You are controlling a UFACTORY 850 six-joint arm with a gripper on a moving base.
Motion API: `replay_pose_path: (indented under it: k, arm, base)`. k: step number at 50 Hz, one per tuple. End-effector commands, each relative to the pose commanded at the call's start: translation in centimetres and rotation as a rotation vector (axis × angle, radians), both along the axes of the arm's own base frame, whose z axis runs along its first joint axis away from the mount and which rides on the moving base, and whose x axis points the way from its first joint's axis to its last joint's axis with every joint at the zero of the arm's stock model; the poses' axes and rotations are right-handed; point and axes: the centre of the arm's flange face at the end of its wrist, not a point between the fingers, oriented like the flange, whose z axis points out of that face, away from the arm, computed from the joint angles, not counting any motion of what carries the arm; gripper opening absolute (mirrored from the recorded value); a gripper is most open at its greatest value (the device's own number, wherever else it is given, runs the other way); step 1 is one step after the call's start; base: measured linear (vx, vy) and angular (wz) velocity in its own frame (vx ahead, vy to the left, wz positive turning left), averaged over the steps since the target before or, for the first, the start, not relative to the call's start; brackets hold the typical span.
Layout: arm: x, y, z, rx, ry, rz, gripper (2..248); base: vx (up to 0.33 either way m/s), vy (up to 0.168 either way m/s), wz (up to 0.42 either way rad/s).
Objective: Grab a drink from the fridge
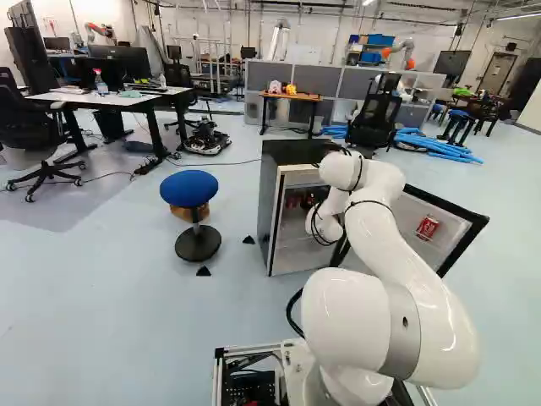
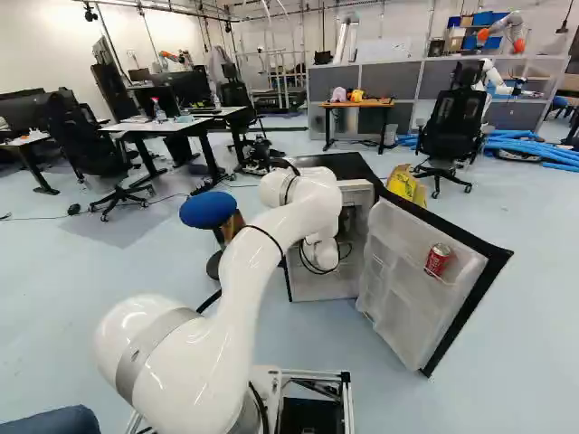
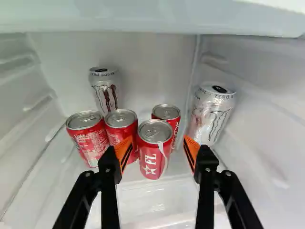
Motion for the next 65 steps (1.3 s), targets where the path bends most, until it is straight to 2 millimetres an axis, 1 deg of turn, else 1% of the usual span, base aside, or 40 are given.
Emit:
replay_pose_path:
  k: [14,15,20,21,25,26,35,41,55,65]
  arm:
    - [0.1,0.0,0.0,-0.001,-0.002,0.001,162]
    - [0.1,0.0,0.0,-0.001,-0.002,0.001,141]
    - [0.1,0.0,0.0,-0.001,-0.002,0.001,141]
    - [0.1,0.0,0.0,-0.001,-0.002,0.001,103]
    - [0.1,0.0,0.0,-0.001,-0.002,0.001,103]
    - [0.1,0.0,0.0,-0.001,-0.002,0.001,93]
    - [0.0,0.0,0.0,0.0,-0.001,0.0,93]
    - [-0.4,0.1,0.2,0.003,0.007,-0.001,93]
    - [-2.4,0.6,1.0,0.019,0.046,-0.006,93]
    - [-4.2,1.1,2.7,0.03,0.074,-0.009,93]
  base:
    - [0.0,0.0,0.0]
    - [0.0,0.0,0.0]
    - [0.0,0.0,0.0]
    - [0.0,0.0,0.0]
    - [0.0,0.0,0.0]
    - [0.0,0.0,0.0]
    - [0.0,0.0,0.0]
    - [0.0,0.0,0.0]
    - [0.0,0.0,0.0]
    - [0.0,0.0,0.0]
